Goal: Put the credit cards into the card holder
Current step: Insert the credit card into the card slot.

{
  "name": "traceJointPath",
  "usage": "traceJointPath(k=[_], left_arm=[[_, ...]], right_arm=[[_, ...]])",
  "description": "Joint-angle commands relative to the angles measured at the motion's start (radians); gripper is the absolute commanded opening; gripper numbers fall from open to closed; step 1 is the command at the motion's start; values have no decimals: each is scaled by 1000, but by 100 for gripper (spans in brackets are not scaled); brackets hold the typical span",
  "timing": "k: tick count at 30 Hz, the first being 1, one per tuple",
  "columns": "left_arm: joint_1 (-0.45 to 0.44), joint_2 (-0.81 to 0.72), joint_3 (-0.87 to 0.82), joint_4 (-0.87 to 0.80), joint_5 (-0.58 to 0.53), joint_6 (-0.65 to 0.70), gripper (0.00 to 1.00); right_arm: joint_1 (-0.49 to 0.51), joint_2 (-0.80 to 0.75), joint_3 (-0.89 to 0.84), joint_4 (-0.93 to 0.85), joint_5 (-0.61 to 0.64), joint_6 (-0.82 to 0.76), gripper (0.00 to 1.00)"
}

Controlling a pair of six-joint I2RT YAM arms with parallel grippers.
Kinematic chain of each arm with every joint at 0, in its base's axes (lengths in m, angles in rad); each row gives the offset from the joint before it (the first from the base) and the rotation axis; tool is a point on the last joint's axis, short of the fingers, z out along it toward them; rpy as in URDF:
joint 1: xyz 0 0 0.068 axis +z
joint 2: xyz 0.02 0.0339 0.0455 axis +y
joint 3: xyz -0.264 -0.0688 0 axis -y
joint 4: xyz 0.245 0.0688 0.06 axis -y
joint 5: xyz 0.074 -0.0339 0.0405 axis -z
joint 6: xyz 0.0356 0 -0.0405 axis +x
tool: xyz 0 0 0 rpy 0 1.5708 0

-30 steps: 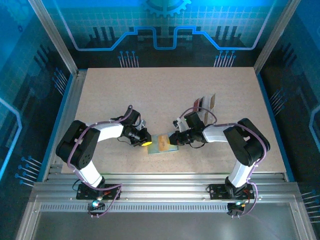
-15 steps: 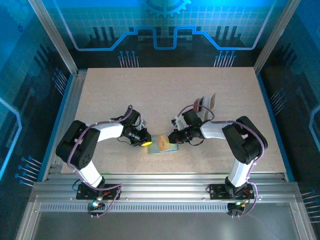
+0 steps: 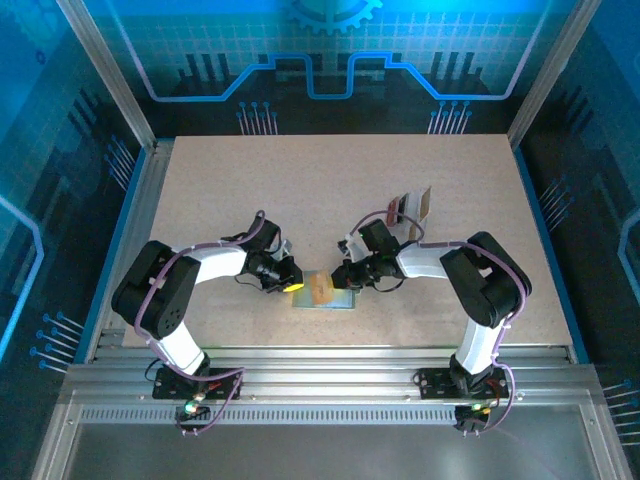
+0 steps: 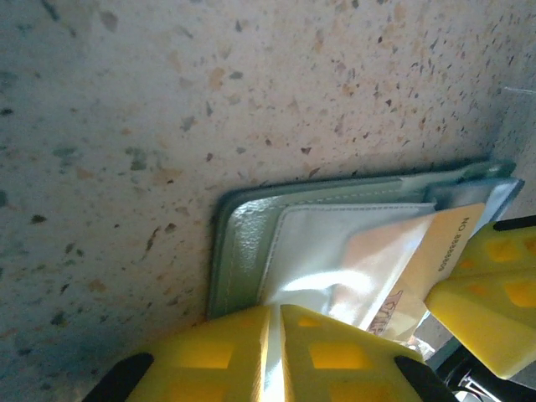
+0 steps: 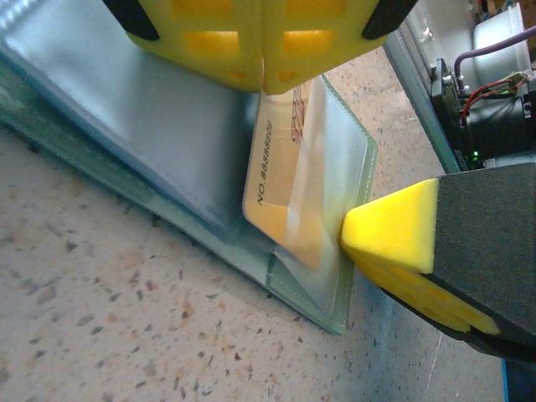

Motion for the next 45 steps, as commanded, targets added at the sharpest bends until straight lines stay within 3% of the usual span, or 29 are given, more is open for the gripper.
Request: traceJointPath(k=[1, 26, 45], left_arm=[[5, -8, -31, 12, -16, -16, 13], [1, -93, -121, 57, -42, -64, 13], [-15, -124, -152, 91, -41, -89, 13]], right_arm=[[36, 11, 31, -4, -10, 38, 0], [154, -76, -19, 15, 240, 318, 0], [251, -12, 26, 73, 308, 396, 0]])
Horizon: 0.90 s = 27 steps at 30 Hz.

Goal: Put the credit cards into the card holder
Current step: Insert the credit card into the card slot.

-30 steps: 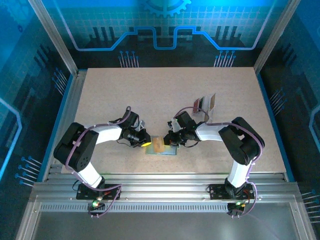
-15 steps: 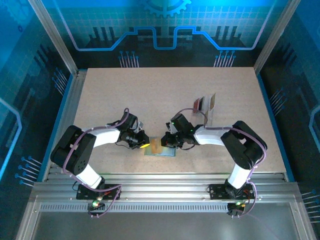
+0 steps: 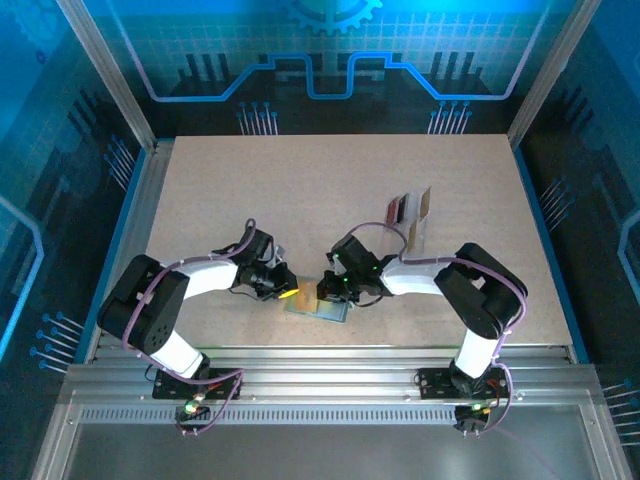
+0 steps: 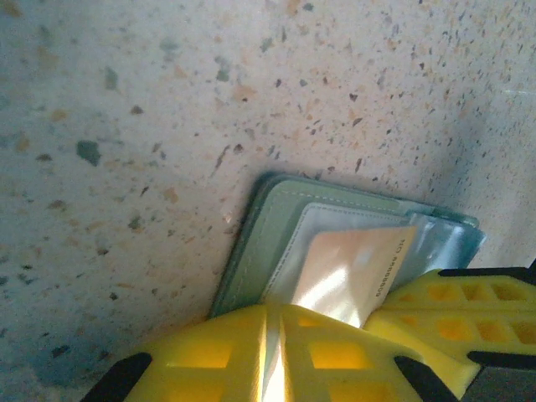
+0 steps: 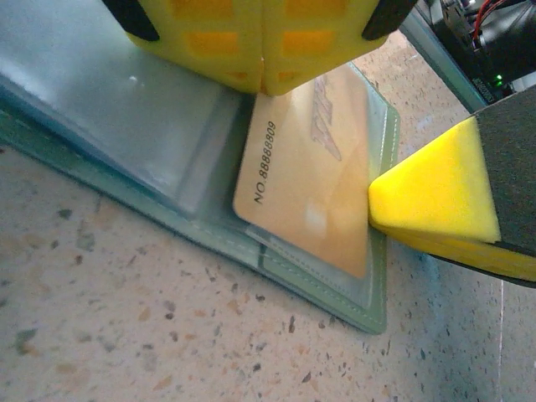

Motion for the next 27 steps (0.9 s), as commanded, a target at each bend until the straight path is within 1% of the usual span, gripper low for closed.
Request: traceJointPath(k=[1, 4, 7, 10, 12, 15, 16, 19, 20, 24, 27], left_arm=[[-15, -12, -17, 2, -13, -17, 13], [-17, -20, -7, -7, -9, -16, 13], [-10, -51, 9, -34, -1, -14, 15], [14, -91, 22, -51, 19, -19, 18], [27, -114, 36, -73, 22, -12, 20], [39, -130, 42, -90, 17, -4, 21], [40, -127, 42, -96, 13, 3, 20], [40, -117, 28, -93, 2, 13, 12], [41, -108, 20, -82, 1, 15, 11], [40, -56, 25, -65, 11, 28, 9], [41, -40, 19, -63, 4, 36, 7]], right_arm=[[32, 30, 35, 45, 9, 20, 0], [29, 48, 40, 47, 12, 13, 0], [-14, 51, 26, 39, -22, -21, 0], [-53, 41, 49, -55, -36, -120, 0], [-77, 40, 95, -138, -51, -211, 0], [-111, 66, 153, -227, -119, -315, 0], [-114, 73, 180, -264, -124, -348, 0], [-115, 92, 245, -335, -147, -410, 0], [-114, 99, 260, -348, -158, -424, 0], [-114, 129, 292, -374, -180, -447, 0], [-109, 132, 293, -374, -176, -445, 0]])
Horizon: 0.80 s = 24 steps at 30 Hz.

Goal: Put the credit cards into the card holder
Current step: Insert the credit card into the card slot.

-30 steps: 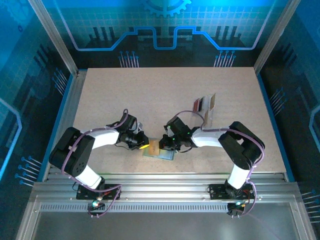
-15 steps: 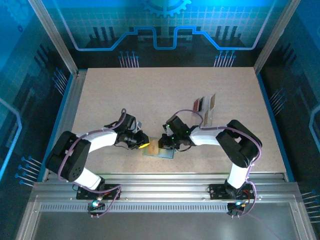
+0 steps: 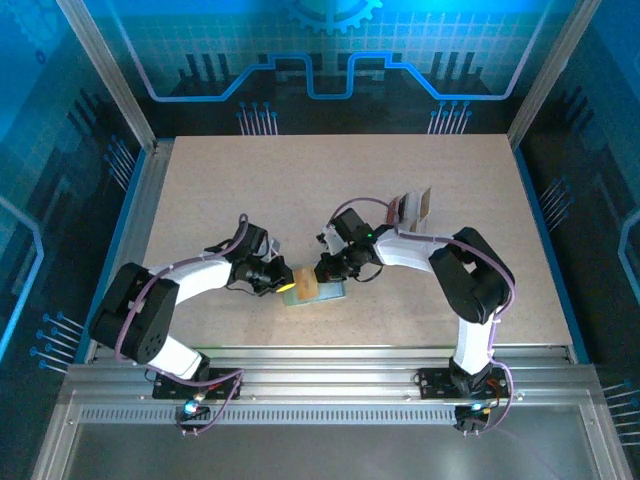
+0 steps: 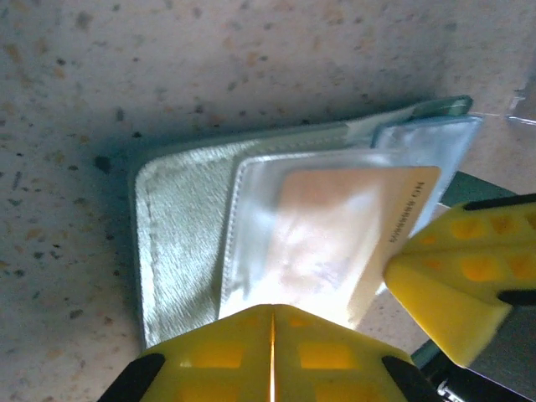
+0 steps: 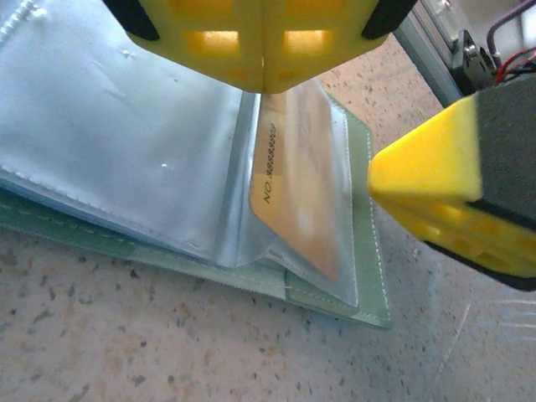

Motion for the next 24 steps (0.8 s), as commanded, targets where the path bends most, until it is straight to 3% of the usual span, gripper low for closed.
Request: traceJointPath(k=[1, 9, 24], left_arm=[[5, 8, -14, -6, 0, 31, 7], [7, -68, -59, -34, -28, 44, 8], [-2, 45, -102, 54, -24, 47, 7]], right_arm=[[5, 20, 20, -62, -28, -38, 0], [13, 47, 23, -51, -25, -26, 0], [34, 48, 55, -57, -29, -14, 0]])
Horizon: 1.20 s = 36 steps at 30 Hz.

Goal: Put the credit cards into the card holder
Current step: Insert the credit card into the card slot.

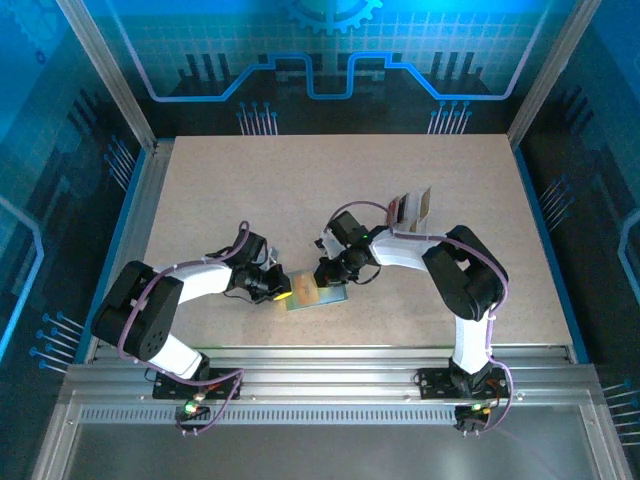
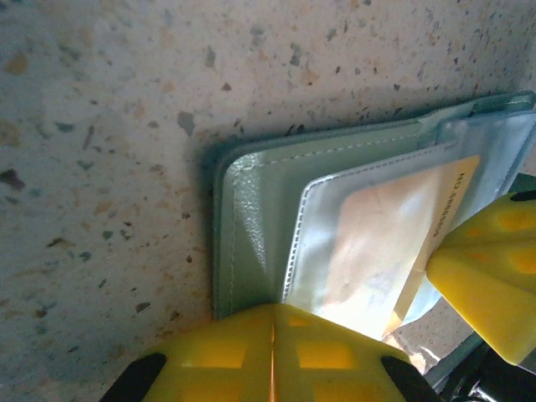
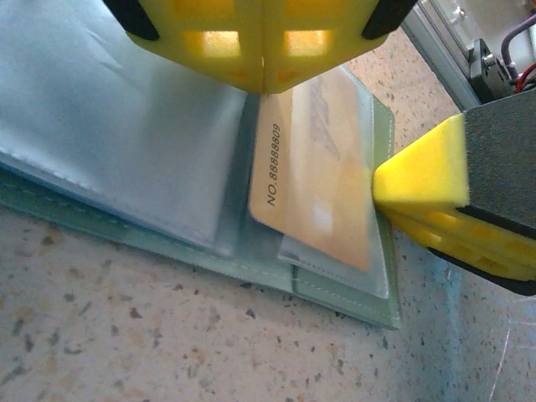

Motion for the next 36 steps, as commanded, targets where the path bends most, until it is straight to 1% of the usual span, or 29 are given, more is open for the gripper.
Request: traceJointPath(k=[1, 9, 13, 15, 16, 17, 20, 23, 27, 29, 33, 34, 36], left_arm=[[-4, 37, -36, 13, -14, 18, 7], [-25, 42, -38, 39, -16, -7, 8], [-28, 39, -41, 45, -15, -16, 8], [-28, 39, -41, 42, -17, -15, 8], [-28, 37, -41, 39, -18, -13, 8], [-28, 36, -42, 39, -21, -13, 8], [-28, 37, -47, 39, -21, -10, 8], [-28, 31, -55, 40, -24, -11, 8], [-28, 21, -63, 39, -27, -11, 8], [-28, 21, -63, 37, -27, -10, 8], [-28, 19, -61, 36, -19, -9, 9], [-28, 17, -60, 37, -16, -10, 9], [-28, 11, -58, 37, -7, -10, 9]], right_arm=[[25, 14, 39, -21, -29, 3, 0], [75, 32, 25, 69, -53, 92, 0], [97, 35, 2, 106, -33, 123, 1], [97, 20, 4, 77, -4, 108, 3], [97, 7, 11, 49, 18, 90, 6], [95, -5, 20, 17, 38, 72, 11], [89, -24, 65, -82, 74, 27, 22], [85, -31, 115, -179, 108, -12, 28], [77, -49, 147, -254, 137, -37, 34], [71, -59, 161, -295, 165, -47, 36], [68, -82, 185, -368, 263, -78, 37], [65, -85, 188, -378, 285, -85, 35], [56, -74, 202, -402, 329, -95, 27]])
